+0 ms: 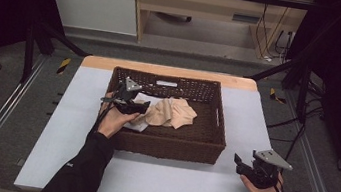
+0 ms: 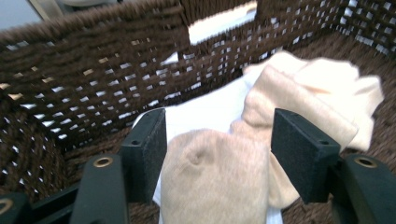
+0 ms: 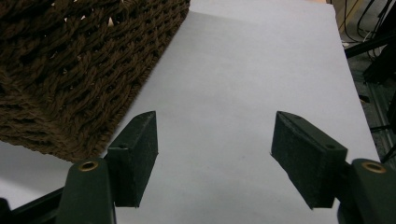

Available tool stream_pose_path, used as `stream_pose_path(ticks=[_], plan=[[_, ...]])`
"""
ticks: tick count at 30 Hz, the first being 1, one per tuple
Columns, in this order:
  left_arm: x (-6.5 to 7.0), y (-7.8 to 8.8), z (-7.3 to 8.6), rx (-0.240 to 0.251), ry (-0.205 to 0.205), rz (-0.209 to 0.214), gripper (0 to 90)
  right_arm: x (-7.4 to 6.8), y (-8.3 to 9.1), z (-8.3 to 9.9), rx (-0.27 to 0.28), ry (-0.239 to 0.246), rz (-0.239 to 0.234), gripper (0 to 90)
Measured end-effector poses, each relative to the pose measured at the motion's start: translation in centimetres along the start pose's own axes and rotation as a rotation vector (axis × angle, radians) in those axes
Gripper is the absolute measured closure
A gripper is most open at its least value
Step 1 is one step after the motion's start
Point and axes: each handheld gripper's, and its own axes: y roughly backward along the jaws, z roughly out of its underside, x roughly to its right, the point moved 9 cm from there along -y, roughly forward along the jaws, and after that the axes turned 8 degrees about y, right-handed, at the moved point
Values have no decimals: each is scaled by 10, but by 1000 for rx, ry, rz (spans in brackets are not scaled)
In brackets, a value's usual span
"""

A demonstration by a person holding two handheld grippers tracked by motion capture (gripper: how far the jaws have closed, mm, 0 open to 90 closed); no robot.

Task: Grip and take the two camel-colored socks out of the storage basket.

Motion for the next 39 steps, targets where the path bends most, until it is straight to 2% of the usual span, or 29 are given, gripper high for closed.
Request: stream_pose_path(ticks=[4,5,6,9,10,16,17,20,22,23,25,26,27,28,29,32,34,35,36,37,39], plan=[[1,-4,4,-24,-13,-7,339,-1,1,0,-2,-4,-4,336],[2,-5,7,-40,-35,-17,339,0,1,0,-1,-4,-3,335],[2,-5,7,-40,-35,-17,338,0,1,0,-3,-6,-3,335],[6,-7,11,-63,-52,-6,338,1,1,1,-6,-7,2,335],[6,-9,14,-81,-71,-8,346,1,1,1,-5,-8,1,335],[8,-12,20,-122,-85,2,373,3,1,3,-11,-15,3,335],[9,-13,23,-136,-102,5,372,3,0,3,-14,-13,3,334],[9,-14,25,-147,-116,3,375,3,1,3,-12,-13,3,332],[8,-15,27,-159,-122,1,408,3,1,4,-13,-16,3,332],[7,-14,28,-172,-106,7,450,3,1,4,-14,-16,3,332],[7,-14,28,-177,-103,8,522,3,0,4,-14,-12,4,333],[6,-14,29,-182,-104,5,522,3,0,4,-14,-12,4,333],[4,-12,28,-187,-82,0,612,4,0,4,-13,-12,4,335],[4,-12,28,-187,-82,0,656,4,0,4,-13,-12,4,335],[2,-9,26,-179,-56,3,713,3,1,4,-14,-15,2,336],[-1,-5,23,-151,-21,9,811,4,1,4,-13,-18,2,341],[-2,-4,22,-141,-13,11,828,4,1,4,-12,-19,3,342],[-3,-2,19,-123,22,21,832,5,2,4,-9,-17,5,344],[-3,-2,19,-123,22,21,833,5,2,4,-11,-19,5,345],[-4,2,15,-87,45,33,835,5,2,4,-10,-18,5,346],[-5,5,10,-44,66,41,835,5,2,4,-9,-24,6,346]])
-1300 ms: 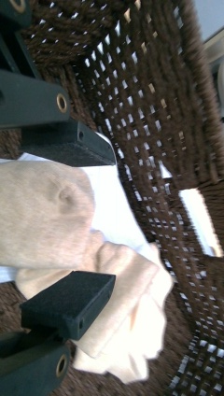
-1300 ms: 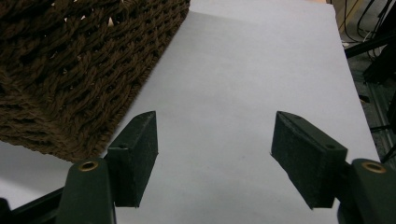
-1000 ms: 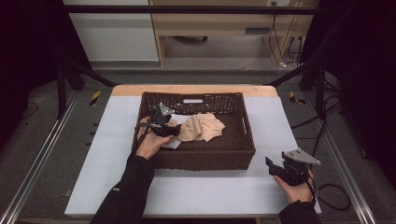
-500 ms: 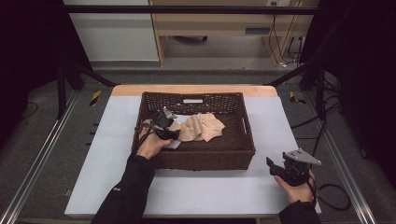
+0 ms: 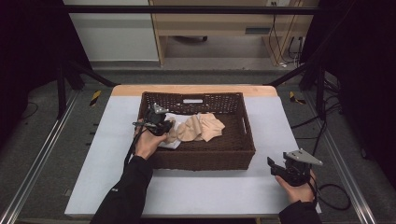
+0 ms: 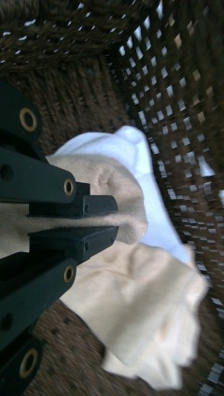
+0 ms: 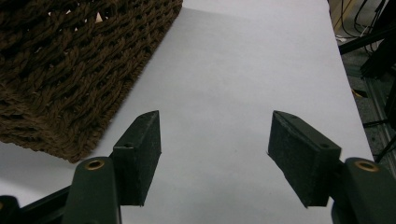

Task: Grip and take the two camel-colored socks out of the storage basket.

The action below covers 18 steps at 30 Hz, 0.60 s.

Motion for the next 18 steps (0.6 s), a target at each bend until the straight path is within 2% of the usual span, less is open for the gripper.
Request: stream_pose_path(ticks=[1,2,3,4,5,6,7,8,9,11,12,14,16,17,18], plan=[[0,2,-2,23,9,7,836,1,0,0,2,-1,2,347],[0,2,-2,23,9,7,837,1,0,0,6,1,4,347],[0,4,-5,46,16,17,837,1,0,0,6,1,4,347],[1,9,-9,88,21,30,837,2,1,0,6,-3,4,348],[1,9,-9,88,21,30,837,2,1,0,6,-3,4,348],[4,13,-15,135,27,51,837,2,1,0,8,-5,2,350],[4,13,-15,135,27,51,836,2,1,0,8,-5,2,350],[5,15,-18,155,31,57,837,2,0,0,4,-4,-1,353],[5,20,-23,196,41,67,837,2,0,1,2,-5,-3,353],[4,23,-26,213,45,74,837,2,0,0,4,-5,-3,354],[5,32,-33,258,62,91,837,2,0,0,7,-5,-3,355],[5,37,-36,273,66,101,837,2,0,0,8,-4,-3,355],[7,56,-46,339,67,125,837,3,0,0,6,-6,-3,354],[7,56,-46,339,67,125,837,3,0,0,6,-6,-3,354],[7,63,-50,358,69,132,837,3,0,0,5,-7,-2,354]])
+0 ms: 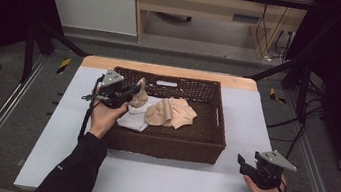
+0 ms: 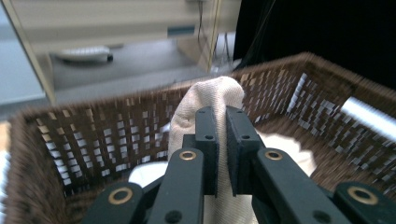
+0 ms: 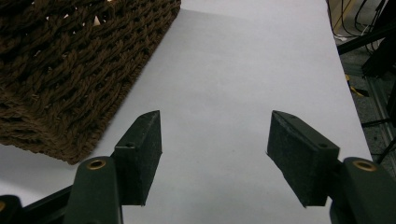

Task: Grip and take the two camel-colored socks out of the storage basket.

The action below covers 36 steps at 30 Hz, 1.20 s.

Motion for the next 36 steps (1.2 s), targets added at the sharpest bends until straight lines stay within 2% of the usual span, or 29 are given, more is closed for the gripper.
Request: stream_pose_path(ticks=[1,3,7,13,18,24,25,30,36], plan=[[4,10,-10,34,-2,15,837,0,0,0,0,0,0,354],[8,20,-19,65,-3,30,838,0,0,-1,3,0,0,354],[17,33,-27,85,-5,57,838,0,1,-1,1,-8,-4,354],[38,56,-35,115,-33,100,838,1,1,-1,7,-5,1,358],[47,67,-35,124,-40,122,838,1,2,-1,6,-5,2,359],[66,94,-34,145,-65,176,838,1,3,-1,9,-10,3,360],[66,94,-34,145,-65,176,838,1,3,-1,9,-11,3,360],[80,110,-24,134,-84,201,838,1,4,-1,11,-9,4,363],[88,122,-13,132,-101,225,838,-1,5,-1,10,1,4,363]])
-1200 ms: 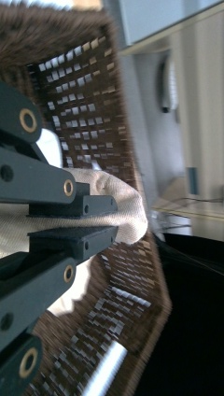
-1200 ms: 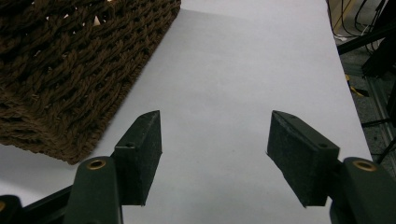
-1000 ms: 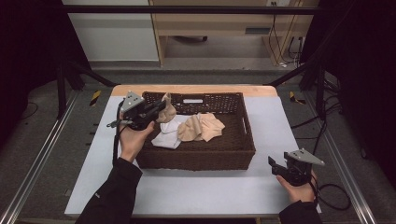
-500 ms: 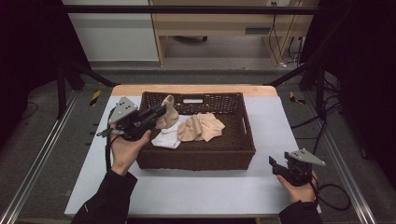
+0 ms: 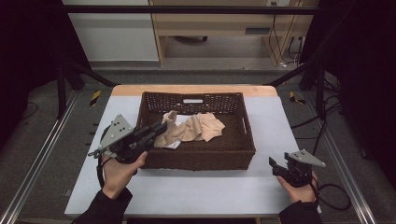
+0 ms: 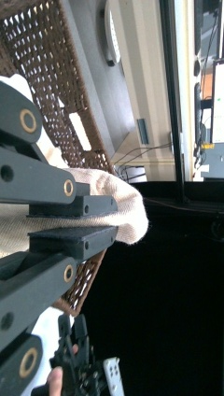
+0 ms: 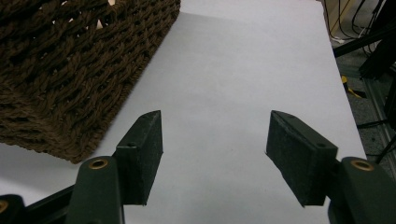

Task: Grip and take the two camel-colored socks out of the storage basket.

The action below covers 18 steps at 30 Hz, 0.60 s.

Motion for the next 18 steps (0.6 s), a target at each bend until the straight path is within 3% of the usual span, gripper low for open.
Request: stream_pose_path(ticks=[15,18], plan=[[24,28,38,-44,-7,53,838,-6,3,2,-4,17,-7,370],[26,30,53,-76,-9,53,838,-7,3,2,-5,22,-6,369]])
